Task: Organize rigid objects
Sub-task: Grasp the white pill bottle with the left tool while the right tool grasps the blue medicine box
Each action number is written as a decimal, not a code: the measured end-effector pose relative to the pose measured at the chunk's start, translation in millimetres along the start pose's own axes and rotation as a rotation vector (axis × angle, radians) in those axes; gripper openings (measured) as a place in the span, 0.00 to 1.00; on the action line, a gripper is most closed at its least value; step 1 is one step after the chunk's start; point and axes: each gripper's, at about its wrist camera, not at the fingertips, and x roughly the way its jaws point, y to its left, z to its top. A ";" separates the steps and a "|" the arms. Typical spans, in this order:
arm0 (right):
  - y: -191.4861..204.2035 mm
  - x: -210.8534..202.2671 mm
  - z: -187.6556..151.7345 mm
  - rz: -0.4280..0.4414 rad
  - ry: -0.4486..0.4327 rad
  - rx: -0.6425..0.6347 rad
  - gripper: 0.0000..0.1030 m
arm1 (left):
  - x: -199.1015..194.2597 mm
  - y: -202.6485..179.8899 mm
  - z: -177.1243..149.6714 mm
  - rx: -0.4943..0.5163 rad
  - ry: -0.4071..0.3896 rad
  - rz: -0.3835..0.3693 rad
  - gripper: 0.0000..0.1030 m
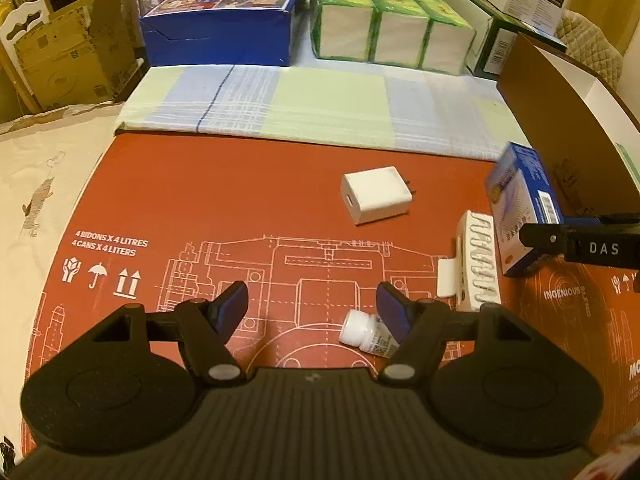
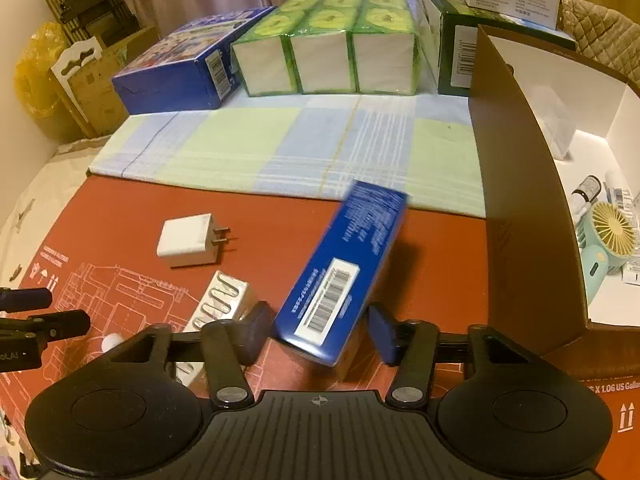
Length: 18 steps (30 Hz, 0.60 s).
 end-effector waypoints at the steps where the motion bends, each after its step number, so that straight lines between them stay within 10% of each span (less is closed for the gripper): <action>1: -0.5 -0.8 -0.7 0.003 0.000 -0.006 0.45 | 0.5 -1.0 -1.0 0.005 0.002 -0.006 0.65; 18: -25.8 -33.2 -27.0 -0.009 0.047 -0.022 0.37 | 12.3 -31.2 -27.0 0.183 0.013 -0.138 0.65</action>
